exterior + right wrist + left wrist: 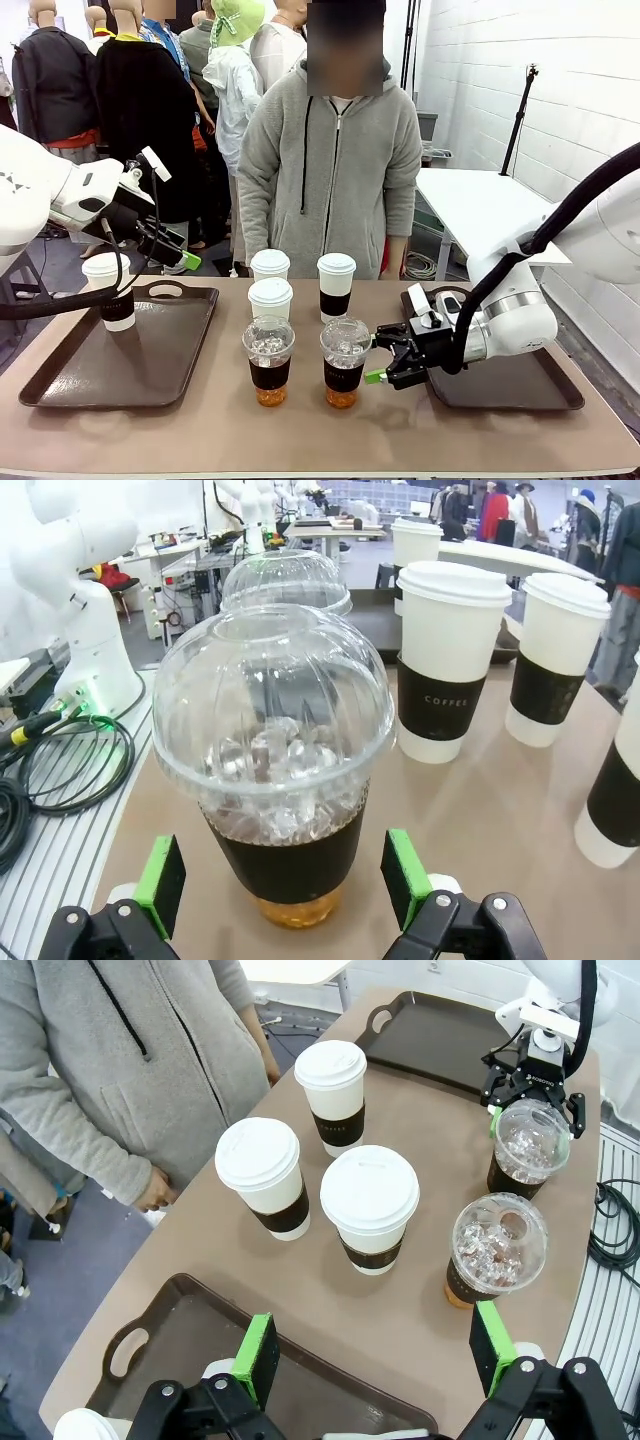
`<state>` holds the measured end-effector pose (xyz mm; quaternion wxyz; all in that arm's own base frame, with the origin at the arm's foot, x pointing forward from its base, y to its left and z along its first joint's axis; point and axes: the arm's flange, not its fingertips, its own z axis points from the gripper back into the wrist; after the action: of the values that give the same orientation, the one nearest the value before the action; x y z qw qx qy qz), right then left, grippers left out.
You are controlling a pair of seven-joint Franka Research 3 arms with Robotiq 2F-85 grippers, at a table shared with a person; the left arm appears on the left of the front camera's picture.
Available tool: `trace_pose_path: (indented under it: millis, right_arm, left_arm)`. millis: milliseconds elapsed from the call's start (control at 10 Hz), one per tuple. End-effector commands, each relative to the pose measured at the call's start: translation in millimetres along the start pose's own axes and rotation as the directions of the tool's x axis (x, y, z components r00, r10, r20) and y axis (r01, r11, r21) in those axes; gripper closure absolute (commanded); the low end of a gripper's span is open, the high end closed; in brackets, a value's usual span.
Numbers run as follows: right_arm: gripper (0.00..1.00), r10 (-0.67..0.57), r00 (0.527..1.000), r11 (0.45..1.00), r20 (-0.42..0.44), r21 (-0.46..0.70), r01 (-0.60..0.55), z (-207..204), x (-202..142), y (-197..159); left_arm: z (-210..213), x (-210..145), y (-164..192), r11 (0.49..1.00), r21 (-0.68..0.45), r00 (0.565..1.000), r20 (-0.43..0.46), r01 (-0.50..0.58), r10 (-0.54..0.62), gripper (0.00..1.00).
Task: Distribute the coffee onto the tray.
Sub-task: Pick up one iced Americano and place it on the right Handle tray.
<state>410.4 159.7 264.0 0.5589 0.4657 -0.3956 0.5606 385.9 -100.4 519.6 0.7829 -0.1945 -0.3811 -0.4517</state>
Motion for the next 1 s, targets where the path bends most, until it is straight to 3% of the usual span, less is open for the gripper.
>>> trace_pose_path:
  millis: [0,900]
  right_arm:
    - [0.00,0.003,1.000,1.000,0.014,0.028,-0.004,-9.2,-0.9,-6.0]
    - [0.00,-0.034,0.999,0.992,-0.017,0.118,0.035,-41.4,1.8,-13.4]
  left_arm:
    - [-1.9,-2.5,3.9,1.000,-0.013,1.000,0.013,0.018,-0.018,0.00]
    - [-1.9,-2.5,3.9,1.000,-0.013,1.000,0.013,0.018,-0.018,0.00]
